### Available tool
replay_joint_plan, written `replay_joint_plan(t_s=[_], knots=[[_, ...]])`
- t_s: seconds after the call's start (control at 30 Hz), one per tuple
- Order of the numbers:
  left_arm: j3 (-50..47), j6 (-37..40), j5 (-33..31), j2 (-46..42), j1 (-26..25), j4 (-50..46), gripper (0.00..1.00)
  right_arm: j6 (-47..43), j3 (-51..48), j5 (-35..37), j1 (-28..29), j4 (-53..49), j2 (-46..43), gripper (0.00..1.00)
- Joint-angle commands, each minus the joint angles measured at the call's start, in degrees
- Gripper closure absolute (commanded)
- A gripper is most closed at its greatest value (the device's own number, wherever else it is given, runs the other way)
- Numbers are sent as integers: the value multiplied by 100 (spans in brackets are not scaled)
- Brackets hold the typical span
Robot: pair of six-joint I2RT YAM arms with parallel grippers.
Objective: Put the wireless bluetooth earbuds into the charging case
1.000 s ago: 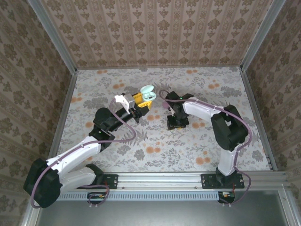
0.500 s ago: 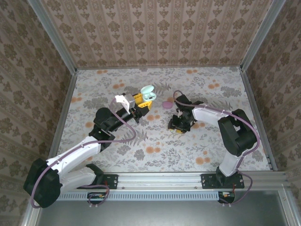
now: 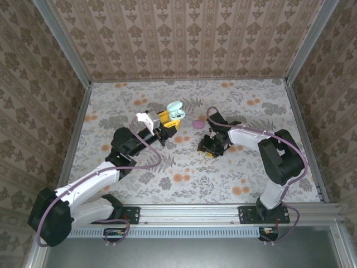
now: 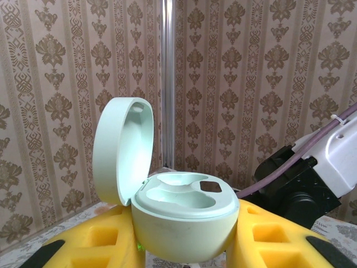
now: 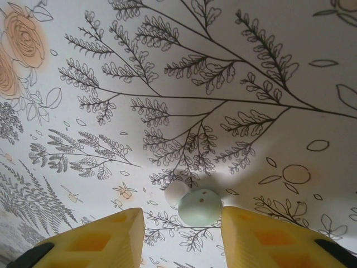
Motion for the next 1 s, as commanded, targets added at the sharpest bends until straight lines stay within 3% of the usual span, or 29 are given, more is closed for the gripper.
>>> replay_joint_plan(t_s=[0.0, 0.53, 0.8, 0.97], knots=[[166, 103, 48, -44, 36, 115, 68, 54, 122, -117, 39, 37, 172, 57], [212, 107, 50, 0, 30, 80, 68, -517, 1162, -306, 112, -337, 895, 58], [201, 94, 38, -17, 34, 45, 68, -965, 1124, 224, 58, -772, 511, 58], [216, 111, 45, -17, 36, 30, 68, -1414, 1012, 62, 20, -854, 515, 61]])
